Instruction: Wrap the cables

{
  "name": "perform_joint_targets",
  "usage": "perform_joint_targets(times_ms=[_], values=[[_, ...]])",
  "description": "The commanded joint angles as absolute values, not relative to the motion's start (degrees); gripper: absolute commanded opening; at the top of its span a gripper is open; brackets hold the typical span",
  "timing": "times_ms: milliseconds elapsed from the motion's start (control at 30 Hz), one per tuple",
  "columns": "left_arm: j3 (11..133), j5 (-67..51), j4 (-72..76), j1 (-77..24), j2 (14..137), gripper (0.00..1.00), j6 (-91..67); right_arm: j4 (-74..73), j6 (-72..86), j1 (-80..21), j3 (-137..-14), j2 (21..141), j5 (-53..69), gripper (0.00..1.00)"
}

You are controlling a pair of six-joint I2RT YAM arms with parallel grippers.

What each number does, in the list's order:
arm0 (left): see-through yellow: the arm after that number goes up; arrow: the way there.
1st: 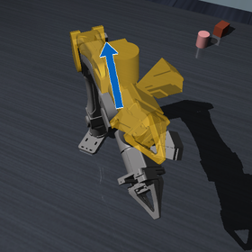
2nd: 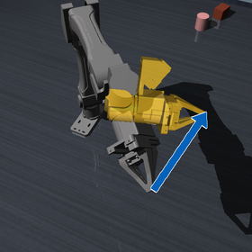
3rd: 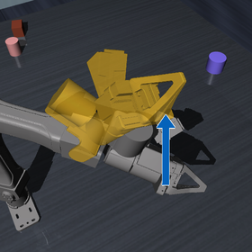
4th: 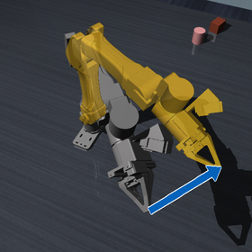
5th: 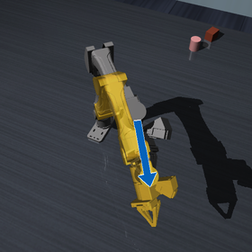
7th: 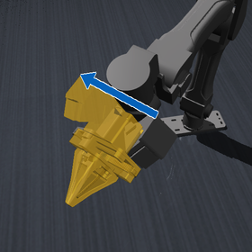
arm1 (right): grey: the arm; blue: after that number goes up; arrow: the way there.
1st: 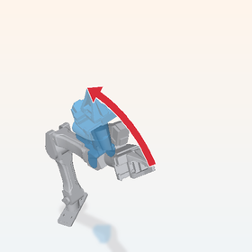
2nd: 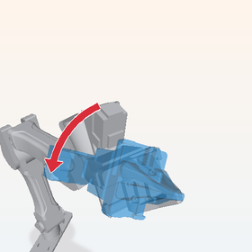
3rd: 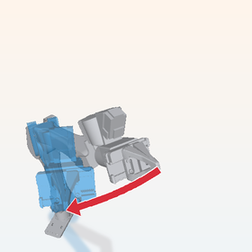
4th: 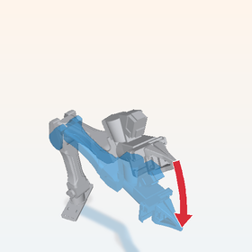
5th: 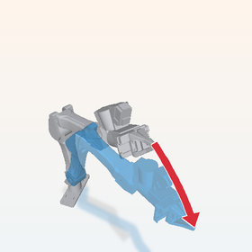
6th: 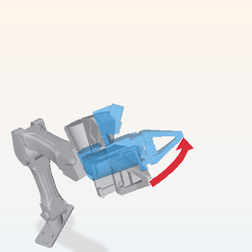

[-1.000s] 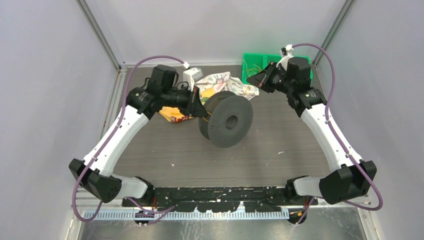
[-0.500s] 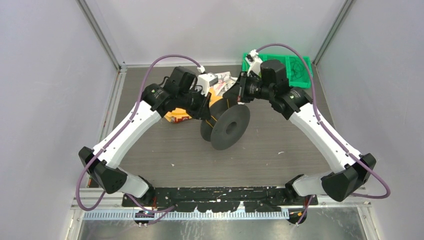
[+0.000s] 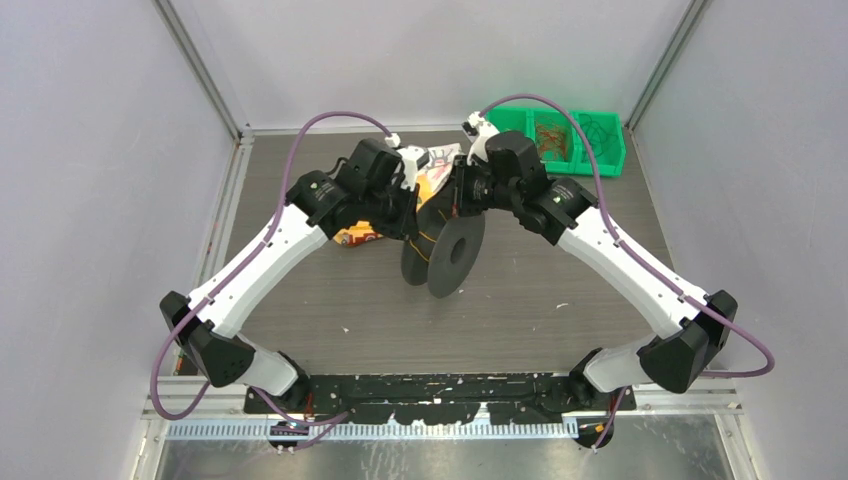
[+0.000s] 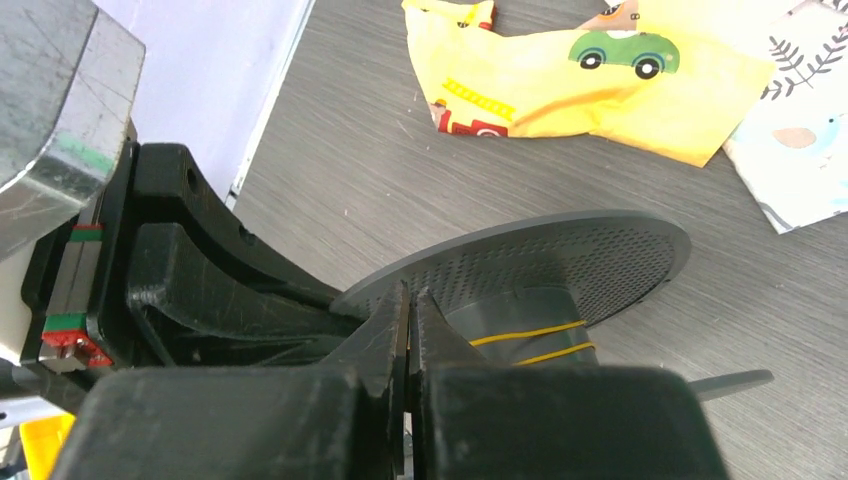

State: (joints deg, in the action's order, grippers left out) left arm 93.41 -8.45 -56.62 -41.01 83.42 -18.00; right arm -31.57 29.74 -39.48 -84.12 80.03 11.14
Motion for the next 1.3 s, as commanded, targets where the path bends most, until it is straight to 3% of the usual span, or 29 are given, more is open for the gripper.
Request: perform_joint_targets(times_ms=[0,267,567,1000,1267], values=[[95.29,-3.51,-50.05,-41.4,82.47,0.01,-28.76,-29.06,31.67,-41.4,-85.96,80.35,9.12,0.01],[97.1,1.08,-50.9,-41.4,82.46,0.01,-44.01,-28.9,32.39,-42.63,-86.21,81.73,6.46,0.01],[104.19,6.04,-61.53,-41.4,85.92,0.01,-55.89,-30.23,30.28,-42.92,-87.22,83.06,6.87,0.01],[108.02,10.08,-69.45,-41.4,91.49,0.0,-60.31,-31.3,27.67,-44.4,-87.64,83.85,7.79,0.01],[105.71,14.56,-66.37,-41.89,91.03,0.01,-59.09,-32.23,26.96,-45.84,-88.53,83.58,7.5,0.0]])
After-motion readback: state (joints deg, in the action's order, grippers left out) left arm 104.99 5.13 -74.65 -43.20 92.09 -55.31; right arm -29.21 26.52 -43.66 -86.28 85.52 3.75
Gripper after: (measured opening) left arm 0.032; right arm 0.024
